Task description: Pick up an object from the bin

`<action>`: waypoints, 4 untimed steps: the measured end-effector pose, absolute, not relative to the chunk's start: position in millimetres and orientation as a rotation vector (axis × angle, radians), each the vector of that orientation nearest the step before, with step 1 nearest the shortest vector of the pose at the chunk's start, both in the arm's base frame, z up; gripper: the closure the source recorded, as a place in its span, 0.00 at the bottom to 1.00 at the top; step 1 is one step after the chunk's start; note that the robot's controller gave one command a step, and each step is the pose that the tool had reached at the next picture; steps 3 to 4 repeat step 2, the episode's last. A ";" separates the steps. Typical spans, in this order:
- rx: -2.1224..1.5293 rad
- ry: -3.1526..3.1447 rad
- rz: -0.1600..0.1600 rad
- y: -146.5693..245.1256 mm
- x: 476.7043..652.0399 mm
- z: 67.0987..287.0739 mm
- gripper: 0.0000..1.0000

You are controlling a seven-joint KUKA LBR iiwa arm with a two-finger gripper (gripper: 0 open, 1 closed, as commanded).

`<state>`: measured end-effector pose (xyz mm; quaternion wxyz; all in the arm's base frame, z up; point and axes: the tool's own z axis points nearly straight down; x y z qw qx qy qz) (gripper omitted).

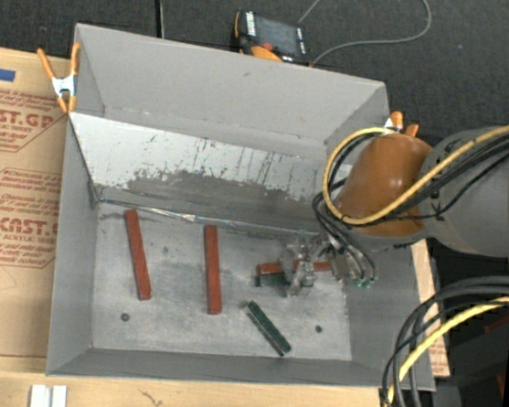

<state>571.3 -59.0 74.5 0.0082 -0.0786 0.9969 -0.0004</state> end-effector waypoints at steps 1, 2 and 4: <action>-1.003 2.957 -0.008 -57.5 563.1 74.7 1.00; -1.071 2.944 -0.006 -65.5 563.1 221.7 1.00; -1.071 2.944 -0.006 -65.5 563.1 221.7 1.00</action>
Offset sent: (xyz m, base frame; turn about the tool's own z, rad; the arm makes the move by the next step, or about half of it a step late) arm -0.0137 0.0006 -0.0045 -0.4978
